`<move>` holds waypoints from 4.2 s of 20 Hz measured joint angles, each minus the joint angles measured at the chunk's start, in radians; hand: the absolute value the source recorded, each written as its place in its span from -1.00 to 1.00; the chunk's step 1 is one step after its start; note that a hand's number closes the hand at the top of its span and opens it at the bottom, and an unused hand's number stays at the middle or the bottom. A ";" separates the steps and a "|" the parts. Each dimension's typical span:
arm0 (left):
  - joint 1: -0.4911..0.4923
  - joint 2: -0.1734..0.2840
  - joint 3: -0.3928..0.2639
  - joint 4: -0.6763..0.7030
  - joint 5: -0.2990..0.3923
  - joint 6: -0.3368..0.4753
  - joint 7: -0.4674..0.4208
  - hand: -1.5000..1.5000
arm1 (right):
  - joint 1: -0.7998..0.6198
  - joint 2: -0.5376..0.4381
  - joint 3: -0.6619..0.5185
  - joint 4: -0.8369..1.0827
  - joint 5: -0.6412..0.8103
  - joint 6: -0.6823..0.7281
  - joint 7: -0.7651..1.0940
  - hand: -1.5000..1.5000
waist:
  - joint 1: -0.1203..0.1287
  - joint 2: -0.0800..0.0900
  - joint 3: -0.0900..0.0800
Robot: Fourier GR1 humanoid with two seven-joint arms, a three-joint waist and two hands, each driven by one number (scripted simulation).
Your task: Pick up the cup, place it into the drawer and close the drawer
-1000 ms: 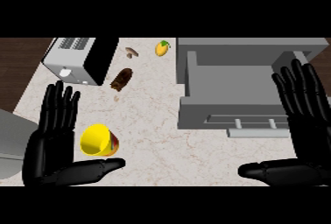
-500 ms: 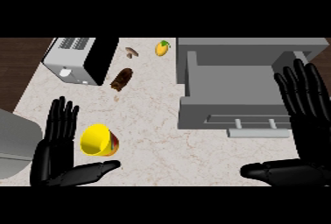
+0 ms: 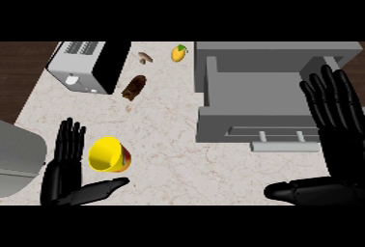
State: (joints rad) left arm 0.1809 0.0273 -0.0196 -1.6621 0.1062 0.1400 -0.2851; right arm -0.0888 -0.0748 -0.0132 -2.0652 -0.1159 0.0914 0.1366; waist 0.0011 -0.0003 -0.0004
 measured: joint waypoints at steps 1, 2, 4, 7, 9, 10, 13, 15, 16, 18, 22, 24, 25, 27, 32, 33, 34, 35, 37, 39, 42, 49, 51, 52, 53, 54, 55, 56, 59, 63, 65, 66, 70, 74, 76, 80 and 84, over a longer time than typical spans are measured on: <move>0.000 0.002 0.010 0.029 0.006 -0.011 -0.021 -1.00 | -0.007 -0.003 -0.008 -0.006 -0.006 -0.001 0.011 -1.00 | 0.000 0.000 0.000; -0.004 0.002 0.014 0.050 0.007 -0.016 -0.032 -1.00 | -0.003 0.002 -0.001 0.000 0.004 -0.003 0.001 -1.00 | 0.000 0.000 0.000; -0.008 0.014 0.033 0.079 0.015 -0.034 -0.048 -1.00 | -0.009 0.004 0.002 0.002 0.006 -0.004 0.005 -1.00 | 0.000 0.000 0.000; 0.004 0.010 0.042 0.141 0.015 -0.054 -0.104 -1.00 | -0.007 -0.005 -0.014 -0.005 -0.012 0.007 0.010 -1.00 | 0.000 0.000 0.000; -0.027 0.007 0.049 0.180 0.014 -0.053 -0.106 -1.00 | -0.002 -0.006 -0.022 0.001 -0.019 0.016 -0.003 -1.00 | -0.001 0.000 0.000; -0.035 0.012 0.060 0.201 0.023 -0.065 -0.115 -1.00 | 0.000 -0.008 -0.031 0.015 -0.024 0.022 -0.019 -1.00 | -0.001 0.000 0.000; -0.047 0.012 0.079 0.279 0.029 -0.086 -0.174 -1.00 | 0.004 -0.010 -0.038 0.012 -0.034 0.030 -0.020 -1.00 | -0.001 0.000 0.000; -0.063 0.010 0.090 0.319 0.031 -0.088 -0.199 -1.00 | -0.017 -0.022 -0.049 0.002 -0.045 0.029 0.015 -1.00 | -0.001 0.000 0.000; -0.058 0.010 0.091 0.312 0.036 -0.092 -0.195 -1.00 | -0.009 -0.026 -0.057 0.008 -0.052 0.040 0.003 -1.00 | -0.001 0.000 0.000; -0.075 0.014 0.110 0.367 0.044 -0.103 -0.232 -1.00 | -0.019 -0.020 -0.046 0.024 -0.038 0.037 -0.003 -1.00 | -0.001 0.000 0.000; -0.119 0.020 0.145 0.494 0.045 -0.113 -0.320 -1.00 | -0.021 -0.008 -0.019 -0.005 -0.021 0.022 0.028 -1.00 | -0.002 0.000 0.000; -0.137 0.026 0.153 0.522 0.049 -0.117 -0.325 -1.00 | -0.014 -0.012 -0.027 0.012 -0.024 0.035 0.011 -1.00 | -0.001 0.000 0.000; -0.141 0.035 0.159 0.525 0.055 -0.125 -0.319 -1.00 | -0.011 -0.021 -0.039 0.008 -0.036 0.045 0.016 -1.00 | -0.001 0.000 0.000; -0.144 0.039 0.163 0.550 0.056 -0.133 -0.334 -1.00 | 0.008 -0.018 -0.044 0.004 -0.039 0.052 0.001 -1.00 | -0.002 0.000 0.000; -0.188 0.038 0.170 0.650 0.050 -0.144 -0.386 -1.00 | -0.004 0.000 -0.019 -0.016 -0.016 0.026 0.025 -1.00 | -0.002 0.000 0.000; -0.199 0.042 0.174 0.667 0.052 -0.148 -0.395 -1.00 | -0.016 0.000 -0.023 -0.006 -0.017 0.023 0.023 -1.00 | -0.002 0.000 0.000; -0.203 0.047 0.176 0.685 0.054 -0.160 -0.409 -1.00 | -0.017 -0.003 -0.023 -0.024 -0.021 0.021 0.044 -1.00 | -0.002 0.000 0.000; -0.217 0.049 0.181 0.714 0.054 -0.164 -0.429 -1.00 | -0.019 -0.002 -0.024 -0.023 -0.018 0.018 0.041 -1.00 | -0.002 0.000 0.000; -0.247 0.058 0.189 0.764 0.055 -0.177 -0.454 -1.00 | 0.004 0.010 -0.004 -0.045 -0.007 0.013 0.046 -1.00 | -0.003 0.000 0.000; -0.261 0.056 0.193 0.798 0.061 -0.190 -0.479 -1.00 | -0.006 0.006 -0.011 -0.036 -0.013 0.017 0.047 -1.00 | -0.003 0.000 0.000; -0.283 0.052 0.197 0.836 0.072 -0.202 -0.498 -1.00 | -0.016 0.002 -0.016 -0.026 -0.020 0.021 0.052 -1.00 | -0.002 0.000 0.000; -0.355 0.055 0.217 0.953 0.101 -0.246 -0.537 -1.00 | -0.016 -0.006 -0.033 -0.045 -0.040 0.026 0.068 -1.00 | -0.004 0.000 0.000; -0.367 0.049 0.216 0.978 0.107 -0.269 -0.555 -1.00 | -0.008 -0.008 -0.039 -0.027 -0.046 0.039 0.049 -1.00 | -0.004 0.001 0.000; -0.372 0.043 0.212 0.982 0.111 -0.277 -0.555 -1.00 | -0.006 -0.007 -0.036 -0.038 -0.043 0.036 0.056 -1.00 | -0.004 0.001 0.000; -0.376 0.047 0.212 0.999 0.114 -0.303 -0.569 -1.00 | 0.001 -0.006 -0.035 -0.038 -0.044 0.039 0.052 -1.00 | -0.004 0.001 0.000; -0.385 0.048 0.213 1.003 0.122 -0.322 -0.564 -1.00 | -0.003 -0.006 -0.031 -0.047 -0.040 0.033 0.066 -1.00 | -0.004 0.001 0.000; -0.372 0.045 0.210 1.004 0.127 -0.345 -0.575 -1.00 | -0.018 -0.009 -0.035 -0.042 -0.042 0.029 0.076 -1.00 | -0.003 0.000 0.000; -0.384 0.049 0.212 1.015 0.133 -0.363 -0.572 -1.00 | -0.011 -0.012 -0.037 -0.053 -0.043 0.032 0.077 -1.00 | -0.004 0.001 0.000; -0.414 0.054 0.216 1.030 0.150 -0.402 -0.570 1.00 | -0.007 -0.005 -0.033 -0.044 -0.038 0.031 0.067 -1.00 | -0.004 0.001 0.000; -0.449 0.053 0.215 1.082 0.148 -0.420 -0.607 1.00 | -0.018 -0.017 -0.049 -0.048 -0.059 0.039 0.081 -1.00 | -0.005 0.000 0.001; -0.435 0.055 0.210 1.062 0.144 -0.414 -0.623 1.00 | -0.002 -0.008 -0.038 -0.034 -0.041 0.043 0.050 -1.00 | -0.004 0.000 0.001; -0.435 0.054 0.208 1.055 0.142 -0.408 -0.625 1.00 | -0.013 -0.012 -0.044 -0.029 -0.041 0.039 0.057 -1.00 | -0.003 0.000 0.001; -0.446 0.046 0.210 1.048 0.130 -0.361 -0.663 1.00 | -0.032 -0.011 -0.041 -0.035 -0.034 0.026 0.075 -1.00 | -0.003 0.000 0.000; -0.482 0.082 0.235 1.077 0.142 -0.357 -0.674 1.00 | -0.003 -0.014 -0.050 -0.034 -0.046 0.048 0.045 -1.00 | -0.005 0.001 0.000; -0.496 0.091 0.240 1.112 0.136 -0.354 -0.695 1.00 | -0.027 -0.021 -0.058 -0.022 -0.051 0.045 0.057 -1.00 | -0.006 0.001 0.000; -0.514 0.110 0.246 1.092 0.142 -0.354 -0.698 1.00 | -0.017 -0.013 -0.041 -0.047 -0.043 0.037 0.075 -1.00 | -0.005 0.001 0.000; -0.502 0.094 0.218 0.975 0.156 -0.368 -0.666 1.00 | 0.005 -0.011 -0.040 -0.064 -0.041 0.037 0.076 -1.00 | 0.000 -0.002 0.001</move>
State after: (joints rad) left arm -0.3208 0.1210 0.1981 -0.6872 0.2623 -0.2282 -0.9512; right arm -0.0843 -0.0862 -0.0529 -2.1290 -0.1565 0.1288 0.2126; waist 0.0014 -0.0024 0.0002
